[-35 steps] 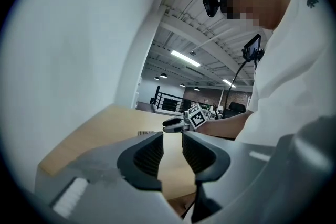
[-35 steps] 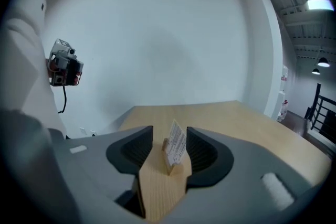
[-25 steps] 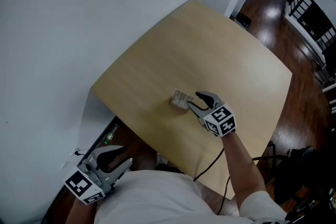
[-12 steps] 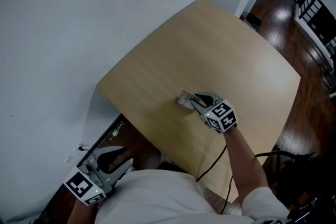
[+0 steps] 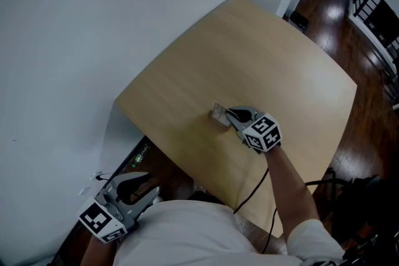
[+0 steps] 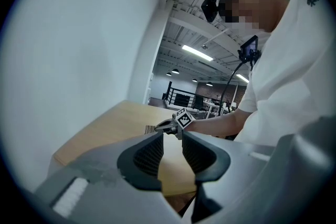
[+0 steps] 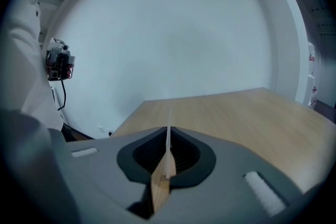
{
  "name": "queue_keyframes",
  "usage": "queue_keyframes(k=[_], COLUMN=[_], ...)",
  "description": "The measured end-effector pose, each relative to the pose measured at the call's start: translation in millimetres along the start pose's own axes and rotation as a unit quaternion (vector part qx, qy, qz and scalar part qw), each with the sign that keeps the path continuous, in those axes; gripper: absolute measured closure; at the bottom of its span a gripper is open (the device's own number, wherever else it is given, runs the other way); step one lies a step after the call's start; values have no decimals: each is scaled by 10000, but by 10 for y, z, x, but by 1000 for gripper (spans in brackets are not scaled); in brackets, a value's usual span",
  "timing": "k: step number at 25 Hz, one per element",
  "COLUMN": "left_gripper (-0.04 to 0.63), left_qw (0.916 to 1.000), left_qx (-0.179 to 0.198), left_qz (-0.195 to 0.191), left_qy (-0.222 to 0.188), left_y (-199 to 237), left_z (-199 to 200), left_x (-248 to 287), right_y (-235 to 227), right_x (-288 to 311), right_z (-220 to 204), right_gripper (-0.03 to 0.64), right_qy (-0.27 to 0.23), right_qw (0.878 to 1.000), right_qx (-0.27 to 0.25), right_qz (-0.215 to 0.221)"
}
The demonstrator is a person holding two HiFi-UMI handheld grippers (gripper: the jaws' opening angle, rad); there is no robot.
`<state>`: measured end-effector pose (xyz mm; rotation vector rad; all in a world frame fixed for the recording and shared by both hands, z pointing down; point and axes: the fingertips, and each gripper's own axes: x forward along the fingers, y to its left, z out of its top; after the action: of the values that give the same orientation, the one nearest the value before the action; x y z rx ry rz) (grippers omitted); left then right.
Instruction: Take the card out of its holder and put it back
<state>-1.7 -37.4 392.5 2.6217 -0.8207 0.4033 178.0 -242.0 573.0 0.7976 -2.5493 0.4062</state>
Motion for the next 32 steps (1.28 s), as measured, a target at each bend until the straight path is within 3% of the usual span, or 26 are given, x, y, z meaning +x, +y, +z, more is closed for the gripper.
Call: queue_keyframes(k=[9,19,26,32], left_gripper=[476,476,476,476], left_qw=[10000,9996,9984,9969], left_qx=[-13,-42,39,139], left_qz=[-62,-175,-368,-600], left_qy=[-15,-229,-421,-498], left_y=[-49,-56,-84,-99], left_z=[-63,-111,-136,-230], left_x=[-38,-138,-335,-647], right_y=[18,179,576,1182], right_x=[-166,-482,-736,-825], right_z=[160,567,838,911], right_gripper=[595,595,595,596], right_qy=[-226,-439,-534,-509], right_qw=[9996,9975,9945,9925], right_qx=[-39,-440,-730,-924], right_qz=[-140,-351,-519,-615])
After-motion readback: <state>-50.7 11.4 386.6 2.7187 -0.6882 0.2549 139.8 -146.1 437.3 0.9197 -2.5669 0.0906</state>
